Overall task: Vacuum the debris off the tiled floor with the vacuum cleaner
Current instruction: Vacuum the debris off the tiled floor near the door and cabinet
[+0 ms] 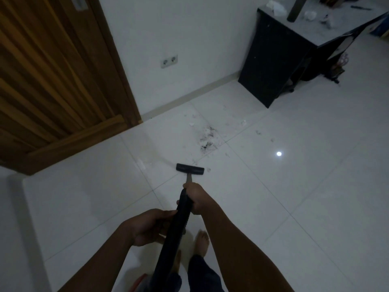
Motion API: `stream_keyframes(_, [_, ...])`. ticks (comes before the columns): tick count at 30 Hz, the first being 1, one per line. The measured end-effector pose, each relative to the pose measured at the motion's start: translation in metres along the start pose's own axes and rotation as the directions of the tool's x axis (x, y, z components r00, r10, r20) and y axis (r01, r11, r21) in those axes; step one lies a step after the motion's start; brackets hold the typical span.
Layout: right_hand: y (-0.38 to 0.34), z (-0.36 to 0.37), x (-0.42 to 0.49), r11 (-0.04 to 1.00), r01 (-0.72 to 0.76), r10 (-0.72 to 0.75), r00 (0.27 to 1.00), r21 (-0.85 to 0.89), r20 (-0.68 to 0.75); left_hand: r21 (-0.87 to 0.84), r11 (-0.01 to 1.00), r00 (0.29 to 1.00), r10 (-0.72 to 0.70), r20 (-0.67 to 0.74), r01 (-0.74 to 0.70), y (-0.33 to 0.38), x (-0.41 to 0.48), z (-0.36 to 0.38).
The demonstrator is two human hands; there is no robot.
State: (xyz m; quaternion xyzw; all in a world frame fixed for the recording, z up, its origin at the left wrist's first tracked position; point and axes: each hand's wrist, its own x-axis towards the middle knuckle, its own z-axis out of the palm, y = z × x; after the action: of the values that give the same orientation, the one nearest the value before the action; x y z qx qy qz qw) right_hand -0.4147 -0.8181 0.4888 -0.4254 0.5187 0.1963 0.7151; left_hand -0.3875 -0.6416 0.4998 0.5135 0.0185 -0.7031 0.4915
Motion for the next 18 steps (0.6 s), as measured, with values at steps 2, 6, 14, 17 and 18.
stream_keyframes(2, [-0.01, -0.003, 0.001, 1.0, -0.014, 0.014, 1.0, 0.0, -0.006, -0.015, 1.0, 0.999, 0.014, -0.037, -0.014, 0.003, 0.004, 0.002])
stream_keyframes(6, [-0.022, 0.001, 0.015, 0.993, 0.069, -0.069, 0.998, -0.098, -0.002, -0.076, 0.996, 0.998, 0.049, -0.031, -0.052, 0.012, 0.007, 0.002])
stream_keyframes(14, [-0.04, -0.009, 0.045, 0.954, 0.099, -0.085, 0.994, -0.284, 0.063, -0.074, 0.996, 0.988, 0.044, -0.148, -0.055, 0.024, 0.028, 0.012])
stream_keyframes(17, [-0.055, -0.011, 0.046, 0.947, 0.13, -0.113, 0.991, -0.294, 0.073, -0.126, 0.988, 0.988, 0.066, -0.136, -0.084, 0.03, 0.032, 0.012])
stream_keyframes(18, [-0.06, -0.012, 0.048, 0.944, 0.131, -0.113, 0.991, -0.302, 0.078, -0.15, 0.984, 0.989, 0.073, -0.128, -0.092, 0.033, 0.034, 0.011])
